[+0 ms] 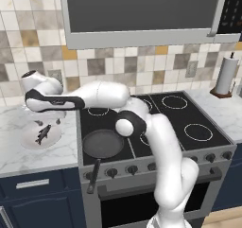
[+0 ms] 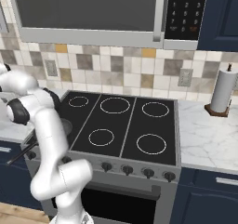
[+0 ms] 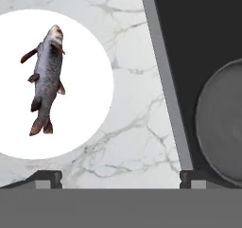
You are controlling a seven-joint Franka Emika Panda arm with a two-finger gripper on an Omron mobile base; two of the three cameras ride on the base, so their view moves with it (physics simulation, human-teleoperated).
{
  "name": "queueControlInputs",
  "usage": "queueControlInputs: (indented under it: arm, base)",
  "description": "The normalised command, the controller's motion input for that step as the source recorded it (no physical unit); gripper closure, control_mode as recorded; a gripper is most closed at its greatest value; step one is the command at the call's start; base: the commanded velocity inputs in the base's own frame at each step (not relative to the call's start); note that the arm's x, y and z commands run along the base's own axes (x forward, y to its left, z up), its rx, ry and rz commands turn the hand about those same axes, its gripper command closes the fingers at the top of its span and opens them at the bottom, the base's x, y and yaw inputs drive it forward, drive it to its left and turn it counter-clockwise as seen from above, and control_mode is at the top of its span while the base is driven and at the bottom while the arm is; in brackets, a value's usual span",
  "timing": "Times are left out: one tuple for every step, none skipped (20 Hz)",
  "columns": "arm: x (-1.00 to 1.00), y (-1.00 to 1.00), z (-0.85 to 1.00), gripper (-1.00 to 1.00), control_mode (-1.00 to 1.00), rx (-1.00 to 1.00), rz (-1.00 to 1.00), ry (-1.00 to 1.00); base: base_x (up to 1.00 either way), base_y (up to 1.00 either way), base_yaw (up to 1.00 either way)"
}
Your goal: Place the fish on the plate and place the squash on the same plate.
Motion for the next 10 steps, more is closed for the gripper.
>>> queueControlInputs:
  arm:
    - [-0.53,-0.68,0.17,-1.00,-1.00,0.13,0.00,-0.07]
    - [-0.52,-0.70,0.14,-1.00,-1.00,0.15,0.00,-0.07]
    - [-0.52,-0.72,0.12,-1.00,-1.00,0.17,0.00,-0.08]
    - [-0.54,-0.74,0.09,-1.00,-1.00,0.19,0.00,-0.09]
    - [-0.54,-0.76,0.07,-1.00,-1.00,0.20,0.00,-0.10]
    - [-0.53,-0.76,0.08,-1.00,-1.00,0.19,0.00,-0.11]
    - [-0.52,-0.76,0.10,-1.00,-1.00,0.19,0.00,-0.09]
    - [-0.51,-0.74,0.12,-1.00,-1.00,0.17,0.00,-0.09]
    - [-0.49,-0.73,0.13,-1.00,-1.00,0.15,0.00,-0.11]
    - [-0.48,-0.69,0.13,-1.00,-1.00,0.10,0.00,-0.11]
  base:
    - [0.00,0.00,0.00]
    - [0.00,0.00,0.00]
    - [0.00,0.00,0.00]
    - [0.00,0.00,0.00]
    - [0.00,0.00,0.00]
    - [0.00,0.00,0.00]
    - [0.00,0.00,0.00]
    - [0.00,0.00,0.00]
    - [0.00,0.00,0.00]
    - [0.00,0.00,0.00]
